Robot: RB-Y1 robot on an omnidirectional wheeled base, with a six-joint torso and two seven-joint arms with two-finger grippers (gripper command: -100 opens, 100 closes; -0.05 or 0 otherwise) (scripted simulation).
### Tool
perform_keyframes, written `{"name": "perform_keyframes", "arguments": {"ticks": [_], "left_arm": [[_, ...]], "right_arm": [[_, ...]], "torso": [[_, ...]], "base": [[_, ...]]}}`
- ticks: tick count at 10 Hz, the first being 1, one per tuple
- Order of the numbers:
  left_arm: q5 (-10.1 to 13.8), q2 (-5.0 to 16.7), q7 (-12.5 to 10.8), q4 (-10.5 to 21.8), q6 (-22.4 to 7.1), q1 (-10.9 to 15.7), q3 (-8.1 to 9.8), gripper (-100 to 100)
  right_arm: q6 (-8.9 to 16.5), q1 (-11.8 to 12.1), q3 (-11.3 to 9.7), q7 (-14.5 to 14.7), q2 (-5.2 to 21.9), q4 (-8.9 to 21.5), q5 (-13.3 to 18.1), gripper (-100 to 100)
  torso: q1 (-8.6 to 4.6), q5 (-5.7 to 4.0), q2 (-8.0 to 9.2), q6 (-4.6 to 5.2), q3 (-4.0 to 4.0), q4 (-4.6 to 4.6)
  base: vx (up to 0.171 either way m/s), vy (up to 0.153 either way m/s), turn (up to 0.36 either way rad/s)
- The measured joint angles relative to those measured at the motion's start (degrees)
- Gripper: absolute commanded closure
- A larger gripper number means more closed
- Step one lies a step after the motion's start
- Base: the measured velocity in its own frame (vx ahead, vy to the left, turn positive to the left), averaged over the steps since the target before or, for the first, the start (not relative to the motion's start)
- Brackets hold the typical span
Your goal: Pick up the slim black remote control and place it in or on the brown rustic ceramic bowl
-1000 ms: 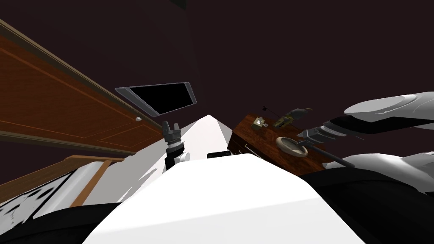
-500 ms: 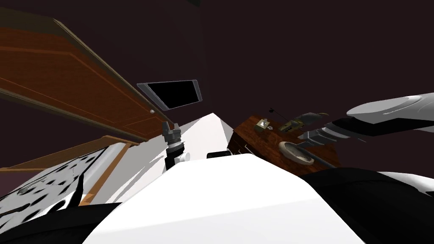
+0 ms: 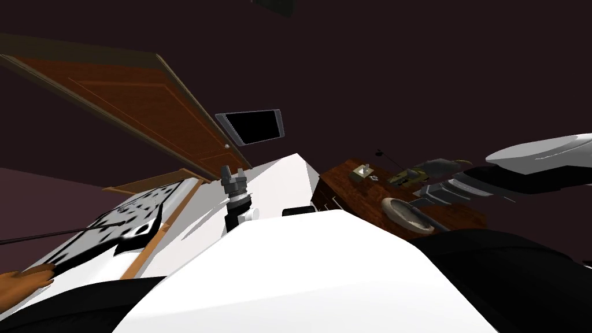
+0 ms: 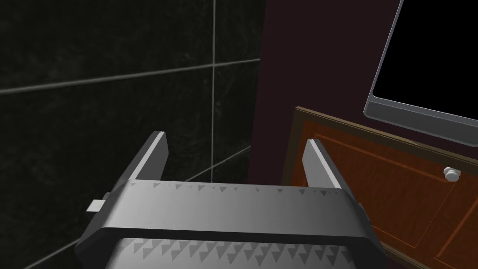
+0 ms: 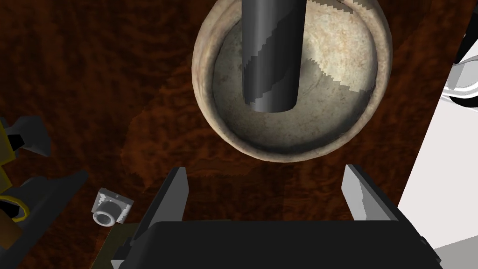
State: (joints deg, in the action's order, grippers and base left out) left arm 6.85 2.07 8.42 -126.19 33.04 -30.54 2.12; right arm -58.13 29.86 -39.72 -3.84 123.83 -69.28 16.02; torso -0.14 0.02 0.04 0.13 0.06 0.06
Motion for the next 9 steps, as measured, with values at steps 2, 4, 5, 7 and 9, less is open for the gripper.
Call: {"name": "perform_keyframes", "arguments": {"ticks": [2, 4, 5, 7, 9], "left_arm": [[0.0, 0.01, 0.0, 0.0, 0.0, 0.03, 0.0, 0], [0.0, 0.0, 0.0, 0.0, 0.0, -0.01, 0.01, 0], [0.0, 0.01, 0.0, 0.0, 0.0, 0.02, 0.0, 0], [0.0, 0.01, 0.0, 0.0, 0.0, 0.01, 0.0, 0], [0.0, 0.01, 0.0, 0.0, -0.01, 0.03, 0.0, 0]], "right_arm": [[0.01, -0.46, -2.94, -1.05, 1.1, -1.15, -3.06, -100], [0.41, -0.77, -6.32, -1.05, 1.43, -1.85, -5.7, -100], [0.47, -1.12, -8.02, -1.54, 2.13, -2.64, -7.25, -100], [0.58, -1.69, -12.23, -1.93, 3.14, -3.7, -10.96, -100], [0.59, -2.13, -15.58, -3.23, 4.3, -4.94, -14.33, -100]], "torso": [[-0.22, -0.03, 0.38, -0.07, 0.2, 0.07], [-0.13, -0.03, 0.0, 0.04, 0.0, 0.01], [-0.24, -0.03, 0.22, -0.08, 0.1, 0.02], [-0.19, -0.04, 0.29, -0.01, 0.18, 0.07], [-0.18, -0.02, 0.58, -0.01, 0.33, 0.13]], "base": [[-0.17, -0.093, 0.417], [-0.104, -0.06, 0.202], [-0.245, -0.108, 0.453], [-0.194, -0.042, 0.392], [-0.2, -0.038, 0.45]]}}
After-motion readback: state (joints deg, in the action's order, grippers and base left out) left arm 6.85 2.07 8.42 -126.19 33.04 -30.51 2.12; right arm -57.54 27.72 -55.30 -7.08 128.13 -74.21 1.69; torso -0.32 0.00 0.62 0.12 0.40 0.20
